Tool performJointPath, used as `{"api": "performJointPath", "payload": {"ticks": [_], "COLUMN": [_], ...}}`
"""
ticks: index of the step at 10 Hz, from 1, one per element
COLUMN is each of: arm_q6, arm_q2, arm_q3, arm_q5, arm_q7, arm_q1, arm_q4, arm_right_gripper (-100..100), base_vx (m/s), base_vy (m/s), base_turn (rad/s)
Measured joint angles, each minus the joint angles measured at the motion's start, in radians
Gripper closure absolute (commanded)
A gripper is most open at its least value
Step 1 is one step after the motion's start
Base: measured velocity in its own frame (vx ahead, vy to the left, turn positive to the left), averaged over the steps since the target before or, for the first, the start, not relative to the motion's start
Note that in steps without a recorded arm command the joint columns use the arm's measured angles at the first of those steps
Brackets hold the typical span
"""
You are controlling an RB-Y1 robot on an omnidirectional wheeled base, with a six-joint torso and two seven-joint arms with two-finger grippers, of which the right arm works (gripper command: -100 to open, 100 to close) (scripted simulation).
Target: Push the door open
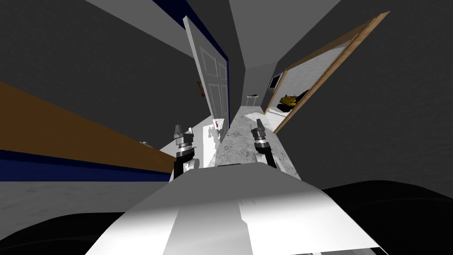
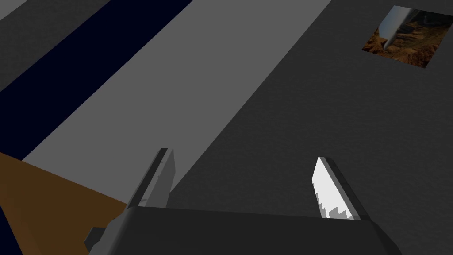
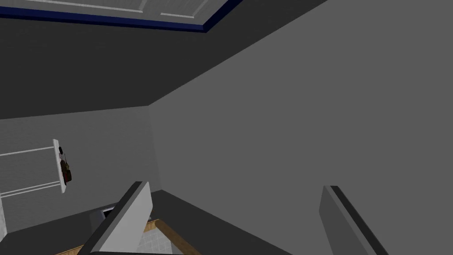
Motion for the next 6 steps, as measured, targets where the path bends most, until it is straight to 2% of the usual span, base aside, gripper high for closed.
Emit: {"api": "performJointPath", "payload": {"ticks": [3, 6], "arm_q6": [-0.026, -0.051], "arm_q2": [-0.014, -0.026], "arm_q3": [0.029, 0.075], "arm_q5": [0.023, 0.056], "arm_q7": [-0.02, -0.044], "arm_q1": [-0.024, -0.038], "arm_q4": [0.073, 0.141], "arm_right_gripper": [-100, -100], "base_vx": [0.176, 0.159], "base_vy": [0.006, -0.008], "base_turn": [0.023, 0.018]}}
